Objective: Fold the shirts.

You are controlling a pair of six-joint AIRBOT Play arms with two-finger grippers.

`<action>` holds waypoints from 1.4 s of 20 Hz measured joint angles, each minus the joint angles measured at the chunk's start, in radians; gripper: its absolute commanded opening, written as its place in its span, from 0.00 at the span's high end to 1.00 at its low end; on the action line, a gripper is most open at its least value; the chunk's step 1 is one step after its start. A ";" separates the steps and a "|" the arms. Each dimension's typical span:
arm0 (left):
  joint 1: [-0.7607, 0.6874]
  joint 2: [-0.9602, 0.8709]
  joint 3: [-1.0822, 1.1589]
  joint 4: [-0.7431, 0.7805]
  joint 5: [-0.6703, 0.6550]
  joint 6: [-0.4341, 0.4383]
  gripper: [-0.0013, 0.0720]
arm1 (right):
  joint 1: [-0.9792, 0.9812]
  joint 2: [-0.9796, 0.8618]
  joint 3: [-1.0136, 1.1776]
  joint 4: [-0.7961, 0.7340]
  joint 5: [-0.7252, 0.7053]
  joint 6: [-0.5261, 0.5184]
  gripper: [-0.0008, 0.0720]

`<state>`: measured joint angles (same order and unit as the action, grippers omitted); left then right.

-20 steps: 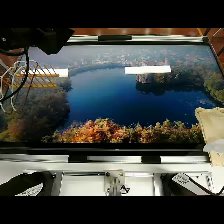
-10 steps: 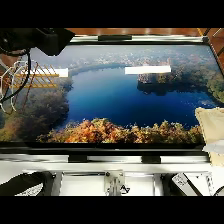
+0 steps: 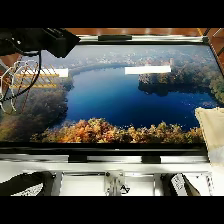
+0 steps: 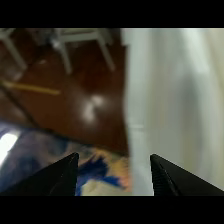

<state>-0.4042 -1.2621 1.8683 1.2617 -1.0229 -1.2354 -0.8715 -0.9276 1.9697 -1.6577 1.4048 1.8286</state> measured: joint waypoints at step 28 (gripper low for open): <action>0.065 -0.260 0.000 0.290 -0.401 -0.426 0.33 | 0.941 -0.631 -0.001 0.092 0.060 -0.244 0.07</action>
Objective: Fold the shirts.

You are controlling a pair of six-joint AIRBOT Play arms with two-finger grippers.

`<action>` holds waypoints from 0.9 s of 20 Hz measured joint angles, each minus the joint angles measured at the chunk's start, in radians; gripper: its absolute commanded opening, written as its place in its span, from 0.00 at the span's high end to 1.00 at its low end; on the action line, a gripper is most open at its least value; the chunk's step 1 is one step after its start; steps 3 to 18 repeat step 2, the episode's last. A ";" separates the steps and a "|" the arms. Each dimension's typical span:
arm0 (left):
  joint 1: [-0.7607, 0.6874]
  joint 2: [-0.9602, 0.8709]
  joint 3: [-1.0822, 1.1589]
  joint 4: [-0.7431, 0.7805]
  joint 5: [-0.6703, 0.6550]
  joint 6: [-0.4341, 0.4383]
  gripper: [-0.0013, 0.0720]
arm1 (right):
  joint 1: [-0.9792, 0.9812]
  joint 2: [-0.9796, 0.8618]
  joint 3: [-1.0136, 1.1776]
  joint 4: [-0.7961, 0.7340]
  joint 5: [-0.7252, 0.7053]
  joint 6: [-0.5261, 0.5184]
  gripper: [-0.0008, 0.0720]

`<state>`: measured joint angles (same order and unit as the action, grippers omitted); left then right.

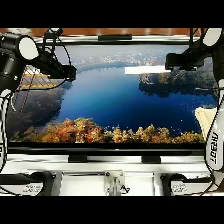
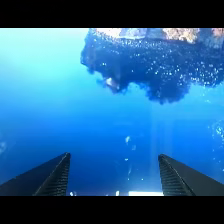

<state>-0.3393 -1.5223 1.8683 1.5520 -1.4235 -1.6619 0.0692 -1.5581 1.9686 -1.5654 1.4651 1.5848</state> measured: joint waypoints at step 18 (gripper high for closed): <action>0.000 0.000 0.000 0.000 -0.001 0.000 0.33 | 0.001 0.000 0.000 -0.002 -0.005 0.000 0.07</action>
